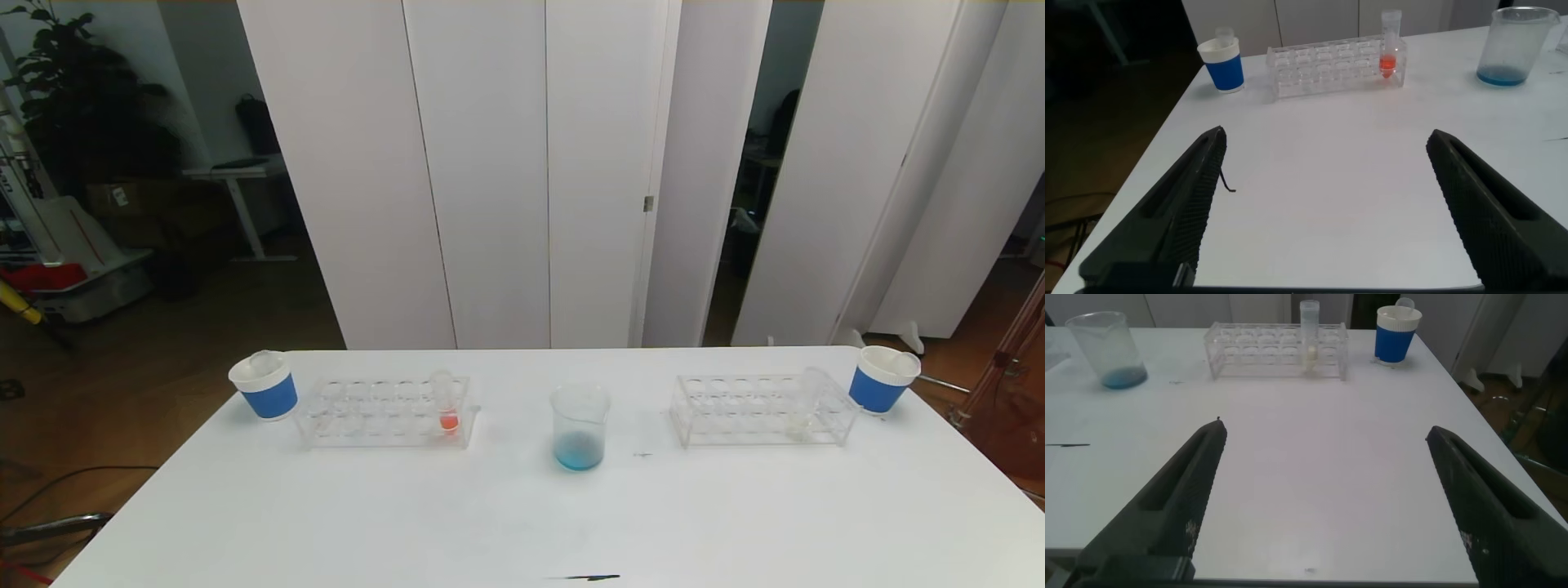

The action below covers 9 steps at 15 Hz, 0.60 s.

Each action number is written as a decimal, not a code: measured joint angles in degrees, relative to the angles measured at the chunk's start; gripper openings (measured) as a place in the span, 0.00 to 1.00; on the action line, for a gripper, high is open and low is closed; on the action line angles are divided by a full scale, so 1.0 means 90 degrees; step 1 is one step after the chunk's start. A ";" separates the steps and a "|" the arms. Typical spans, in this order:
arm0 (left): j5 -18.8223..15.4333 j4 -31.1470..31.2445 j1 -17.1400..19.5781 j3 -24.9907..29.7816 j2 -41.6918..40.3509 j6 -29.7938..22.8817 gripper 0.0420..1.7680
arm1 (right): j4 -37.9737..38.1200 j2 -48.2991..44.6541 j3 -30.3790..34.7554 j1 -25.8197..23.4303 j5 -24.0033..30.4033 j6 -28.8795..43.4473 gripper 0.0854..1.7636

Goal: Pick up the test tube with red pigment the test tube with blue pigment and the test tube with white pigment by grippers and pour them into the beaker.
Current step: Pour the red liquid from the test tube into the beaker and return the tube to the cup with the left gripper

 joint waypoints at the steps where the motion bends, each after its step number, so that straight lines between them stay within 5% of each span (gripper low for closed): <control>1: 0.0001 -0.0003 0.0000 0.0000 0.0003 0.0000 0.99 | -0.0003 0.0000 0.0000 0.0000 0.0003 -0.0003 0.99; 9: 0.0001 0.0000 0.0000 0.0000 0.0004 0.0000 0.99 | 0.0000 0.0000 0.0000 0.0000 0.0003 -0.0003 0.99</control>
